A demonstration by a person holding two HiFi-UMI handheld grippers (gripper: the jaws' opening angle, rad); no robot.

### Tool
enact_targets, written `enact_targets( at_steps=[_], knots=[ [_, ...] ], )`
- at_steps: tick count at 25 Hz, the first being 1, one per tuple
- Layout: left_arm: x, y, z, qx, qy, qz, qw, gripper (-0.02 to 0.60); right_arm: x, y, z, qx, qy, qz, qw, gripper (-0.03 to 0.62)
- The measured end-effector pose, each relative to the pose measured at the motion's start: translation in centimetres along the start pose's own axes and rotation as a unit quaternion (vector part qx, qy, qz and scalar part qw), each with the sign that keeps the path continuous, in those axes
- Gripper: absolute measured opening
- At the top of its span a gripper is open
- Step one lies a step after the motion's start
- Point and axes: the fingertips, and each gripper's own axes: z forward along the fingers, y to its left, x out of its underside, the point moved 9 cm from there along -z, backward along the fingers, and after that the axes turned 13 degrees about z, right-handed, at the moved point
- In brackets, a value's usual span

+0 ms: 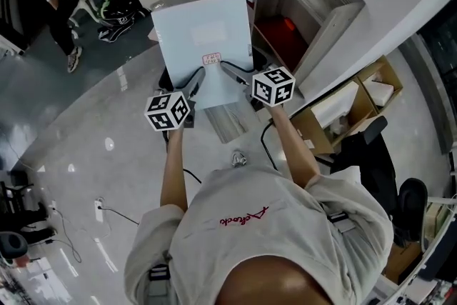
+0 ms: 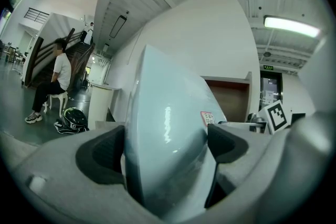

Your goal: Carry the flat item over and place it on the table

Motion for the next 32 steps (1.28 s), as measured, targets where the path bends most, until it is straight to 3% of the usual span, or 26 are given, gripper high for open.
enact_targets(
  at_steps=[17,32],
  knots=[
    [1.9,6.5,4.0,0.035,0.03,-0.023,0.9987,0.508,1.3,-1.3,6.2,0.043,0.017,0.023,0.999,0.468],
    [8.4,6.5,6.9,0.057,0.102,-0.059,0.9914,0.508,6.8,-5.7,6.6,0.086,0.067,0.077,0.991,0.466]
  ],
)
